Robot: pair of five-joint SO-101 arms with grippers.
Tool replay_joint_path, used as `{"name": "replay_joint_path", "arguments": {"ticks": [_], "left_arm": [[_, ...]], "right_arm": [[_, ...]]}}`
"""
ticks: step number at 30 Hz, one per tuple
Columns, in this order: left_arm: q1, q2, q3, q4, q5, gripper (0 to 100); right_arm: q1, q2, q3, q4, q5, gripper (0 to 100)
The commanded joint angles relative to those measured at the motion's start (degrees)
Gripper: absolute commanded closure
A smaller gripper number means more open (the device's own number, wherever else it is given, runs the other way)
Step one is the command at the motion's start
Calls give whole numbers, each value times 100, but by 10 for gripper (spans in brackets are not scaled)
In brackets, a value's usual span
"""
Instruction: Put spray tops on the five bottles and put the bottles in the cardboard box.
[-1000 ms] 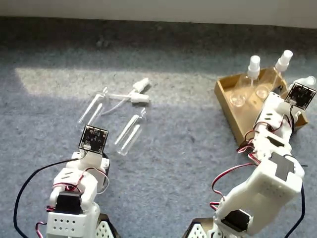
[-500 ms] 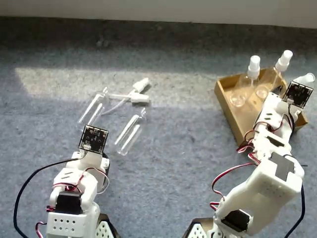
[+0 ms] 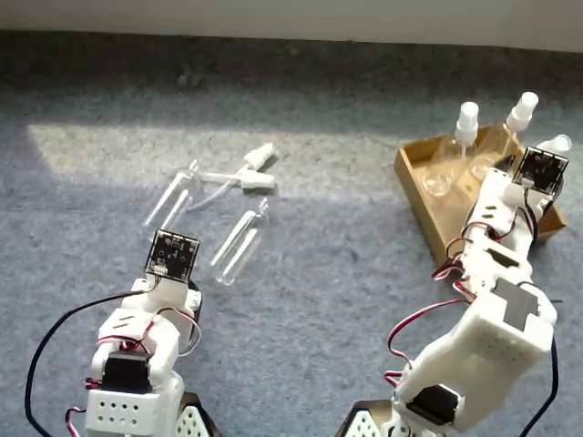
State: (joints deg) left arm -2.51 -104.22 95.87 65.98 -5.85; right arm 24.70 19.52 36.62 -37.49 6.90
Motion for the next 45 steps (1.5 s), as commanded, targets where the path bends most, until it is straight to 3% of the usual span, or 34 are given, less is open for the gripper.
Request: {"name": "replay_joint_path", "arguments": {"ticks": [1,12,17,45], "left_arm": [[4,-57,110,-105,35,969],[4,-57,110,-105,35,969],[4,-57,110,-105,26,969],[4,-57,110,-105,26,969]], "right_arm": [[-101,-110,-259,-171,-325,741],[-57,-136,-259,-171,-343,734],[-57,-119,-242,-171,0,676],[48,-391,-242,48,53,674]]}}
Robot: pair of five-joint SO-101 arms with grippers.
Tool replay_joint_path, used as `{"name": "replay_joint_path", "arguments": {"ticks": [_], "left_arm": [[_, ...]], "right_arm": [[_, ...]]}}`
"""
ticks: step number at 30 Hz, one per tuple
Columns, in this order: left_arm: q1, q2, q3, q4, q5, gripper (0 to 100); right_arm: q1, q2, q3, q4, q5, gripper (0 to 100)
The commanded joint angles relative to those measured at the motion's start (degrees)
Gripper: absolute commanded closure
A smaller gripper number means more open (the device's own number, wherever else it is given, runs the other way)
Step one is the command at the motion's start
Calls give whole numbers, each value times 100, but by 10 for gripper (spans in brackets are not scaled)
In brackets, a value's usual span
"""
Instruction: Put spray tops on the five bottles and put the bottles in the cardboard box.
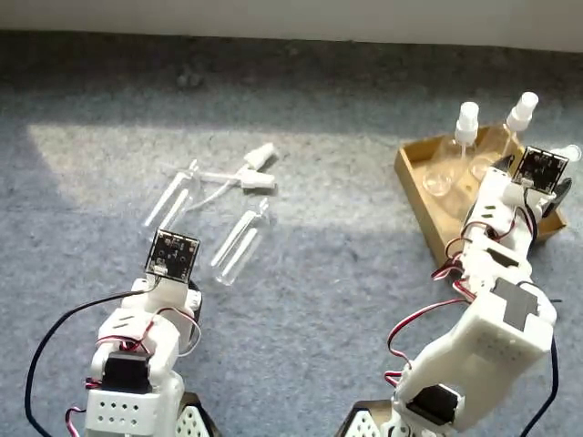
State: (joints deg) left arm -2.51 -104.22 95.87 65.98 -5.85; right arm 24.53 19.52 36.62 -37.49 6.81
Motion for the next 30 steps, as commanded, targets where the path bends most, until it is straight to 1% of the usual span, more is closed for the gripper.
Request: {"name": "replay_joint_path", "arguments": {"ticks": [1,6,12,16,20,30], "left_arm": [[4,-57,110,-105,26,969],[4,-57,110,-105,26,969],[4,-57,110,-105,26,969],[4,-57,110,-105,26,969],[4,-57,110,-105,26,969],[4,-57,110,-105,26,969]], "right_arm": [[66,-505,-242,286,62,674],[22,-1112,-295,1587,62,673],[13,-1429,-295,2167,79,673],[13,-1560,-303,2484,527,673],[22,-1745,-303,2835,571,673],[-75,-2580,-312,4400,589,673]]}}
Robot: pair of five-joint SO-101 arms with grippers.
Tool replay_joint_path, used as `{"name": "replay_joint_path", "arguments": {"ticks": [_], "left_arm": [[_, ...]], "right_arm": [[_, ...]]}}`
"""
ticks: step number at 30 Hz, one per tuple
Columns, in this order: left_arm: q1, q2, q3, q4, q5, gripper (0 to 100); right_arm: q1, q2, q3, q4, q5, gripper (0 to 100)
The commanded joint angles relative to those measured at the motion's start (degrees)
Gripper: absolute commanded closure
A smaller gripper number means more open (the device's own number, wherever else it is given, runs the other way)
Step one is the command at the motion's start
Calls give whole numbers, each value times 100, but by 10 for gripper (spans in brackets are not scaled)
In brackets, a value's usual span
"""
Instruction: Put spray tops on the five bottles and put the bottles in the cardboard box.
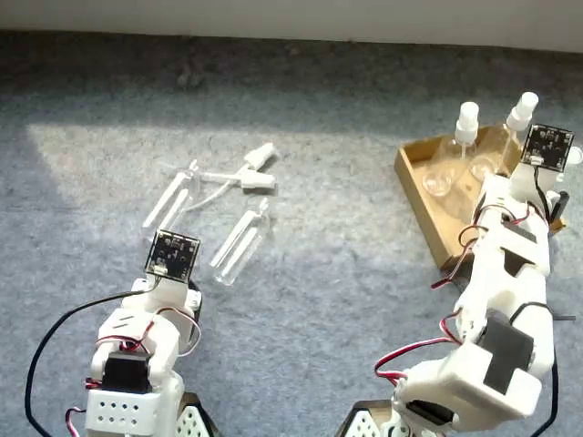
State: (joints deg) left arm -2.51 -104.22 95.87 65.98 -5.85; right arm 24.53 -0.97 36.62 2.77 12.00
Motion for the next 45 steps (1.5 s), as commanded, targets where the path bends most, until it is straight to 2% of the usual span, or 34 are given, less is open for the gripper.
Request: {"name": "replay_joint_path", "arguments": {"ticks": [1,12,16,24,29,37,45], "left_arm": [[4,-57,110,-105,26,969],[4,-57,110,-105,26,969],[4,-57,110,-105,26,969],[-31,-57,110,-105,35,969],[-40,-57,110,-105,26,969],[-57,-57,84,-97,18,969],[-1033,-57,-338,114,26,969]], "right_arm": [[-75,-620,-312,585,70,673],[-92,-1877,-312,2413,237,674],[-321,-2299,-312,3143,809,676],[-945,-3178,-312,3960,809,677],[-1815,-3829,-312,4796,44,677],[-3284,-4110,-514,5349,-923,677],[-4418,-3336,-2167,6615,-1855,677]]}}
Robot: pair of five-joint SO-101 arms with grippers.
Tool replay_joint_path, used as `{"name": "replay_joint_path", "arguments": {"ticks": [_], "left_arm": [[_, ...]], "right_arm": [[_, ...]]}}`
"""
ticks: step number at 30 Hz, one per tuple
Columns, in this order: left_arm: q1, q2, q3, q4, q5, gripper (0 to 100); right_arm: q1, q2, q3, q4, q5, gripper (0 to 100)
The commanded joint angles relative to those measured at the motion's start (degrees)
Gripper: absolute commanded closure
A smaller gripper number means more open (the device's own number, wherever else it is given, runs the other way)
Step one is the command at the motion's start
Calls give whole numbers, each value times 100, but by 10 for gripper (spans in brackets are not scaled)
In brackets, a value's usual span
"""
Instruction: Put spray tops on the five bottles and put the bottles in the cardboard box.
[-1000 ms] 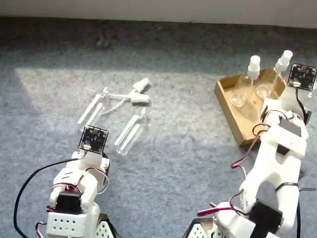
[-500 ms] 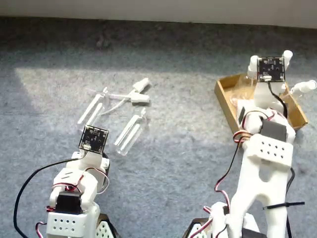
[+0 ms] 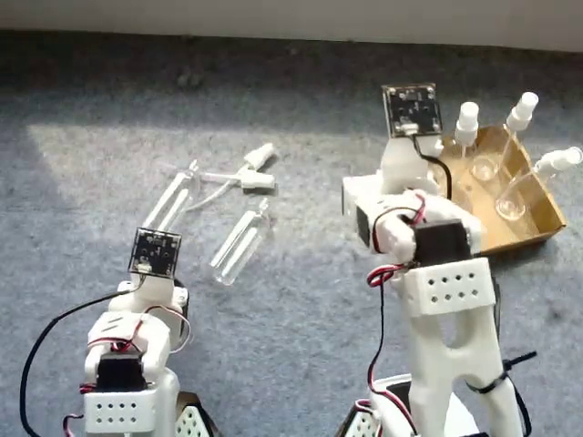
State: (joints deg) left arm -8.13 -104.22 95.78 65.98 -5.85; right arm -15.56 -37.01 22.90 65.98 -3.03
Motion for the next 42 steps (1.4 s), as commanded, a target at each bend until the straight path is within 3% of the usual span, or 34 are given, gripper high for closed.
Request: {"name": "replay_joint_path", "arguments": {"ticks": [1,13,23,32,42], "left_arm": [[-567,-57,-409,202,35,969],[-1103,-57,-760,545,44,969],[-1086,-57,-725,519,26,969],[-1086,-57,-690,510,26,969],[-1059,-57,-681,510,26,969]], "right_arm": [[-558,409,-963,356,-510,677],[-2070,2756,-2158,356,-2048,677],[-2404,5059,-3881,356,-3446,676],[-2527,6510,-5033,365,-3473,674],[-2668,7266,-5253,356,-3490,673]]}}
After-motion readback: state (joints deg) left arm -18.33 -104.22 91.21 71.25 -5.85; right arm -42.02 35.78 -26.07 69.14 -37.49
